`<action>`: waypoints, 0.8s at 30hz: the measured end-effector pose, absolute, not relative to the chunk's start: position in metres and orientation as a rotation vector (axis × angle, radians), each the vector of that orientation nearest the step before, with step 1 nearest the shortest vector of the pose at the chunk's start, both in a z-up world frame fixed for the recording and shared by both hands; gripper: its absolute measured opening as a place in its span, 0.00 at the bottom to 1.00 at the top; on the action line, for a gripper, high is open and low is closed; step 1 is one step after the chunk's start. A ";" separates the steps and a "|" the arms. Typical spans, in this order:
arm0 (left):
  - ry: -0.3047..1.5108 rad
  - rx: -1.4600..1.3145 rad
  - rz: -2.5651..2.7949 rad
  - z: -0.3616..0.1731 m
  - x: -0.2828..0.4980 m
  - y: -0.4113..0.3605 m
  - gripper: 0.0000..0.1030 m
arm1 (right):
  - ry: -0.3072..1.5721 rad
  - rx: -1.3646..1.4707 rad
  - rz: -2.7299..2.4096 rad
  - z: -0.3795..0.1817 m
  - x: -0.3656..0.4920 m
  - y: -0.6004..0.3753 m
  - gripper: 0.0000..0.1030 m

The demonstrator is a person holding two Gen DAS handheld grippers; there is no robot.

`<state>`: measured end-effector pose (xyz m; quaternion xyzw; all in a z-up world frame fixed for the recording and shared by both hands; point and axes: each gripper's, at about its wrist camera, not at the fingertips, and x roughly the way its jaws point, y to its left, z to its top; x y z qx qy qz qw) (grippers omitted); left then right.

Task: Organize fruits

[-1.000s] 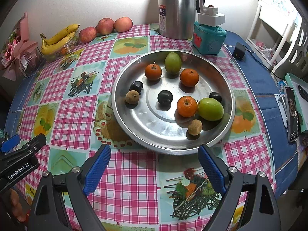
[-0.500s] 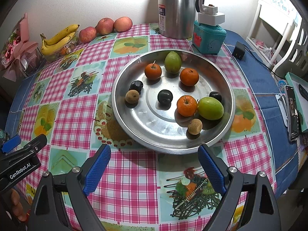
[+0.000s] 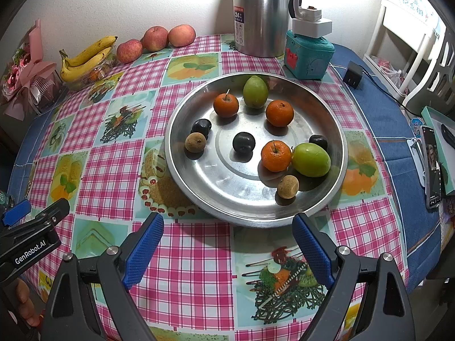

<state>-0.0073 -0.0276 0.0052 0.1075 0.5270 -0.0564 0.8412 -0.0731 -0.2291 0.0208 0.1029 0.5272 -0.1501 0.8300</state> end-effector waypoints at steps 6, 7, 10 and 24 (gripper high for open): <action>1.114 0.228 -0.118 0.005 -0.008 -0.027 0.87 | 1.118 0.219 -0.319 0.021 -0.073 -0.229 0.89; 1.114 0.228 -0.118 0.005 -0.008 -0.027 0.87 | 1.118 0.219 -0.318 0.021 -0.073 -0.229 0.89; 1.115 0.227 -0.118 0.005 -0.007 -0.028 0.87 | 1.119 0.218 -0.318 0.021 -0.073 -0.229 0.89; 1.105 0.223 -0.109 0.008 -0.008 -0.026 0.87 | 1.119 0.219 -0.318 0.020 -0.073 -0.230 0.89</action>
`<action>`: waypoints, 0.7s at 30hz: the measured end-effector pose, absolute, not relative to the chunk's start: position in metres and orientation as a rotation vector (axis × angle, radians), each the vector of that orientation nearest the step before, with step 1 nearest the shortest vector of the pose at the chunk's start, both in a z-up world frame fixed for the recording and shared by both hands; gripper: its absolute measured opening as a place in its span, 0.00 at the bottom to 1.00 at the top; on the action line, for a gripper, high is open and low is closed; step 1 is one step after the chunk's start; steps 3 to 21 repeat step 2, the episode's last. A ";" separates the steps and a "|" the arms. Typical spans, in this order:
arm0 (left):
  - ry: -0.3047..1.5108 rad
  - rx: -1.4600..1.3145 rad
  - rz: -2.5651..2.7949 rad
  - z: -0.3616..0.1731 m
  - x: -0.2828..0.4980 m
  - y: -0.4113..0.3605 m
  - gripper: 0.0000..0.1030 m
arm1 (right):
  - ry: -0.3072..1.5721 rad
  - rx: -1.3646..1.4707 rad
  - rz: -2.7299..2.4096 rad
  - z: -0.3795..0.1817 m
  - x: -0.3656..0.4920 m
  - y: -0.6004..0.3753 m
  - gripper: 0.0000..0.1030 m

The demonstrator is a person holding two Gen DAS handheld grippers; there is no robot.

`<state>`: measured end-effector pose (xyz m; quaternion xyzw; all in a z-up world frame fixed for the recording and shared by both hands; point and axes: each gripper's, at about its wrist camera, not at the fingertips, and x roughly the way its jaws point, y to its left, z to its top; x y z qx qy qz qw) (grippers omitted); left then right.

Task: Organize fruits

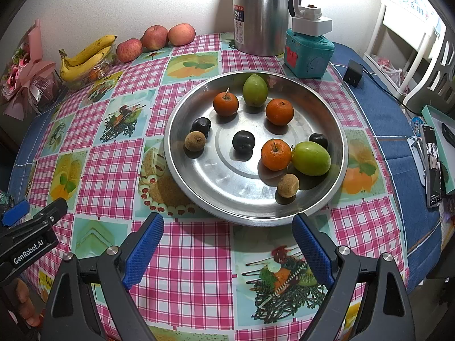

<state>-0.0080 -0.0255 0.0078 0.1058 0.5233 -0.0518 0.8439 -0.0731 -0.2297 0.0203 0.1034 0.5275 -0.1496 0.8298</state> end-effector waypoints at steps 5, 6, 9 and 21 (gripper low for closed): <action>1.107 0.220 -0.109 0.008 -0.008 -0.025 0.87 | 1.120 0.219 -0.317 0.020 -0.073 -0.230 0.89; 1.107 0.220 -0.109 0.008 -0.008 -0.025 0.87 | 1.120 0.219 -0.317 0.020 -0.073 -0.230 0.89; 1.107 0.220 -0.109 0.008 -0.008 -0.025 0.87 | 1.120 0.219 -0.317 0.020 -0.073 -0.230 0.89; 1.107 0.220 -0.109 0.008 -0.008 -0.025 0.87 | 1.120 0.219 -0.317 0.020 -0.073 -0.230 0.89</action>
